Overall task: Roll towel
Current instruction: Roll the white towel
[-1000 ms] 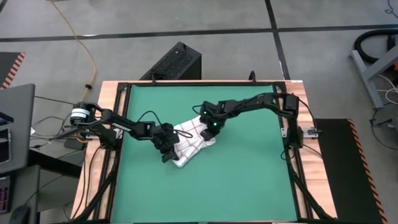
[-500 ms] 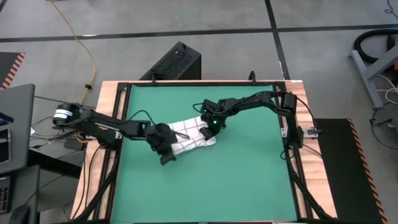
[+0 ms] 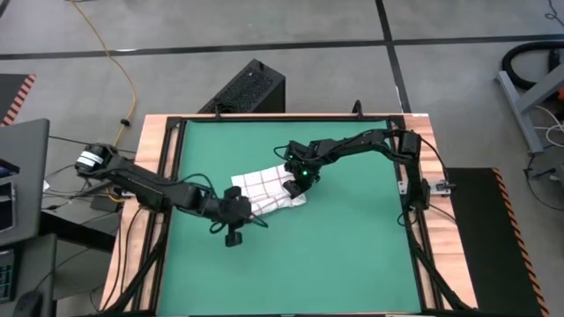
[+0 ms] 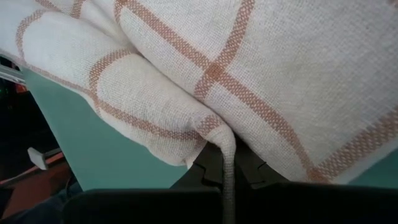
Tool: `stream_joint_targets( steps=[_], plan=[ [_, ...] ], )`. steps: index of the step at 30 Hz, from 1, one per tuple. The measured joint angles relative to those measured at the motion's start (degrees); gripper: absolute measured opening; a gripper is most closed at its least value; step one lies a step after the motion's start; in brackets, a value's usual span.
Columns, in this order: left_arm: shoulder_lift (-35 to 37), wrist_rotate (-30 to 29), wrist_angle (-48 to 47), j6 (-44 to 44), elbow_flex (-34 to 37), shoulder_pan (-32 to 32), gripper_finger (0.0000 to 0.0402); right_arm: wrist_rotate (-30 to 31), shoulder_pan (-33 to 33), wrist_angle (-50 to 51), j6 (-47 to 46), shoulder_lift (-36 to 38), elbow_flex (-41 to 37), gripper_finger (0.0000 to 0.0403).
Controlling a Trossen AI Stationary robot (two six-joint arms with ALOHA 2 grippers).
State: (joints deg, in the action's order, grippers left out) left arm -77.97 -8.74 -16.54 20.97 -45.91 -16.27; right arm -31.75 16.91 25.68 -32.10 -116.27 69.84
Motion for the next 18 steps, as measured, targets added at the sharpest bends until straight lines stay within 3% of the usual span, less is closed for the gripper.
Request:
stream_joint_targets(
  steps=[11,18],
  plan=[
    [-11.94,-5.97,-4.00,-3.87,-3.92,-0.92,0.0000,0.11,0.06,-0.84,0.66,-0.04,-0.04,0.0016],
    [-12.41,-12.12,-8.42,-3.76,-7.69,-0.10,0.0000,0.13,0.06,-1.24,0.85,-0.02,-0.02,0.0016]
  ],
)
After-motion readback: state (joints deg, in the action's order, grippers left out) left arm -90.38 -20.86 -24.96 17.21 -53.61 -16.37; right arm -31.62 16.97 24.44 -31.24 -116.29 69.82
